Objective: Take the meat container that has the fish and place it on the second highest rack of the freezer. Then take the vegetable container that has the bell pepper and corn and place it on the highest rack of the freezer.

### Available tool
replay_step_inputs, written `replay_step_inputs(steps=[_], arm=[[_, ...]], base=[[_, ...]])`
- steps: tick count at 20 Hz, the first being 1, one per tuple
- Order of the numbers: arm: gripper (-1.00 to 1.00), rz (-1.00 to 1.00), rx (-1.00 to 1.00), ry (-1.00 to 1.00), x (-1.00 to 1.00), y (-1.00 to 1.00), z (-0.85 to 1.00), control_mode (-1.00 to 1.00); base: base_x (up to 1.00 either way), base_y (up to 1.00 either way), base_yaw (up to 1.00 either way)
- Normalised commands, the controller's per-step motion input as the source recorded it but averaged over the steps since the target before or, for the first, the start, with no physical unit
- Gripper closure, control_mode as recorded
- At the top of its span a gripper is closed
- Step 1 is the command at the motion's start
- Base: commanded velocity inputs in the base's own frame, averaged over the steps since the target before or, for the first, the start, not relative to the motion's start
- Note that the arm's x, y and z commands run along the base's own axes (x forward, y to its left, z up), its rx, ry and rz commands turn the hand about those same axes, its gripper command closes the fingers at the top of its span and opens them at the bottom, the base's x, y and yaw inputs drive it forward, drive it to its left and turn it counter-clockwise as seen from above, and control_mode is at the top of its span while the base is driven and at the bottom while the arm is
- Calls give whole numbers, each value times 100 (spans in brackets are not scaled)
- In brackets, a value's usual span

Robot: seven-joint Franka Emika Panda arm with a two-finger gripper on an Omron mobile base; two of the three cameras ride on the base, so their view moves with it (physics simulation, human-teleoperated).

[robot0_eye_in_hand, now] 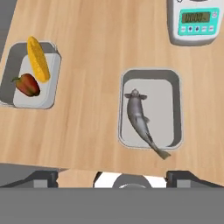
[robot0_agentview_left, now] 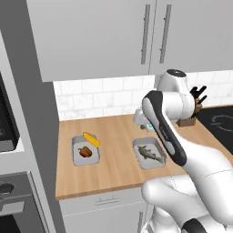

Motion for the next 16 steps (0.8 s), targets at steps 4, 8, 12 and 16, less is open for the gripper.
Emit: replay_step_inputs(steps=[4, 8, 12, 16], arm=[[-100, -1, 4, 0, 0, 67, -53, -100], [-100, 0, 0, 12, 0, 54, -20, -100], [-100, 0, 0, 14, 0, 58, -19, -100], [-100, 0, 0, 13, 0, 46, -11, -100]], base=[[0, 0, 0], [0, 0, 0], [0, 0, 0], [0, 0, 0]])
